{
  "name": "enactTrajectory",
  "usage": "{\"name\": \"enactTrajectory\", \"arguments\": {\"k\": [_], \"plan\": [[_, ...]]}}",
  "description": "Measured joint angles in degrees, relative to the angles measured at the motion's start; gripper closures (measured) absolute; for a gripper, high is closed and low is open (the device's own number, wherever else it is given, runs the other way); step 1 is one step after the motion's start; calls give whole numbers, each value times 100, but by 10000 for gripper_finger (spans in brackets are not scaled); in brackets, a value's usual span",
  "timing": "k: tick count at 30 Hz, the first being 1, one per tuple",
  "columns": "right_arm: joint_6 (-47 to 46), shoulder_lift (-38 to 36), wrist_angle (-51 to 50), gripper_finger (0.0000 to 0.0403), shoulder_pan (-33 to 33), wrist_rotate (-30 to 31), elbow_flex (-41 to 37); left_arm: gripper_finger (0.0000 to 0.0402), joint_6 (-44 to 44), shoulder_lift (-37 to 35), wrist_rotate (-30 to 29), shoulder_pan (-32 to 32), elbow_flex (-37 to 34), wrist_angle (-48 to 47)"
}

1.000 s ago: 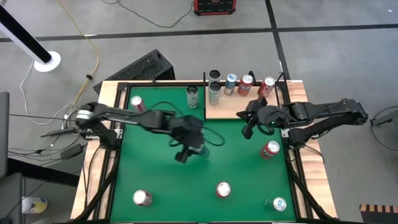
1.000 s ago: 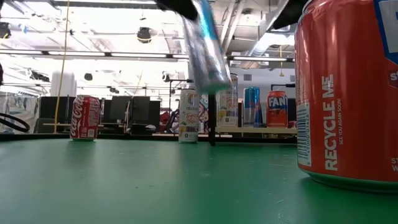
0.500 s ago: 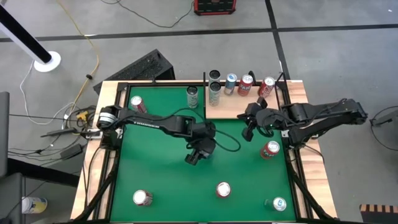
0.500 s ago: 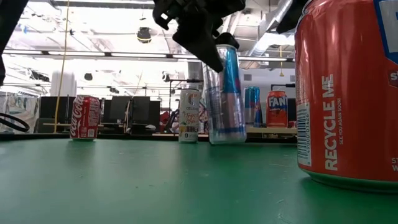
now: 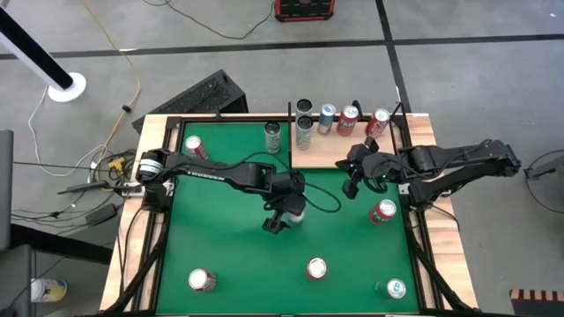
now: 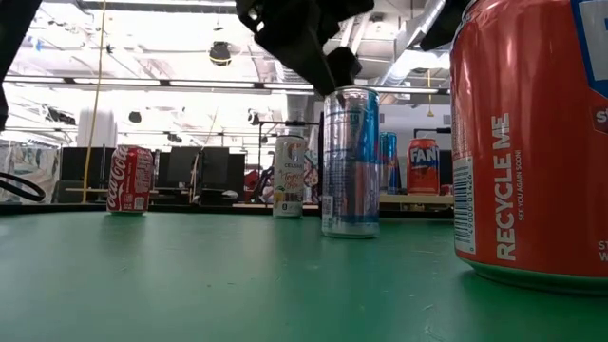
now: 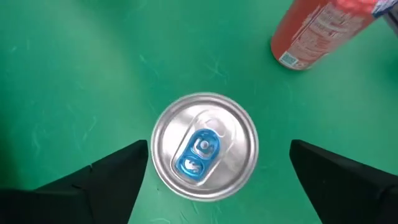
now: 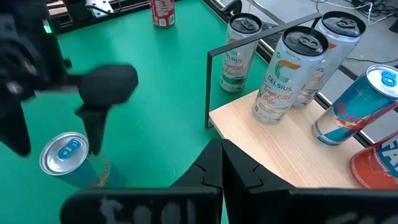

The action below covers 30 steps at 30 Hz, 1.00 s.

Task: Sort soda cans
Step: Put the top blue soda can on the shelf align with the other blue soda can

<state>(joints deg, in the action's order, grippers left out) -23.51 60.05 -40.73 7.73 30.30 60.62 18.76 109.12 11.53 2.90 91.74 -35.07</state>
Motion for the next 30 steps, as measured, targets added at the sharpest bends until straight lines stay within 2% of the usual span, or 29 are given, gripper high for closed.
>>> {"name": "enactTrajectory", "arguments": {"k": [7, 10, 13, 18, 22, 26, 30], "plan": [[-5, 13, 207, 378, 9, -56, 0, 43, -117, -727, -215, 0, 383, -1596], [34, 174, 715, 372, 96, -452, 7, 43, -302, -1371, -527, 21, 281, -2296], [371, 468, 1399, 370, 267, -947, 7, 43, -574, -2185, -639, 48, -110, -2529], [1354, 1082, 2360, 368, 592, -1481, 6, 42, -1088, -3910, -634, 261, -1499, -1556], [2037, 1571, 2937, 355, 834, -1316, 7, 42, -1452, -5356, -820, 570, -3006, -515], [2284, 1977, 3114, 305, 852, -1192, 171, 42, -1924, -6688, -1334, 765, -4309, 125], [2109, 2293, 2968, 222, 732, -1184, 453, 42, -2214, -7739, -1476, 810, -5202, 277]]}}
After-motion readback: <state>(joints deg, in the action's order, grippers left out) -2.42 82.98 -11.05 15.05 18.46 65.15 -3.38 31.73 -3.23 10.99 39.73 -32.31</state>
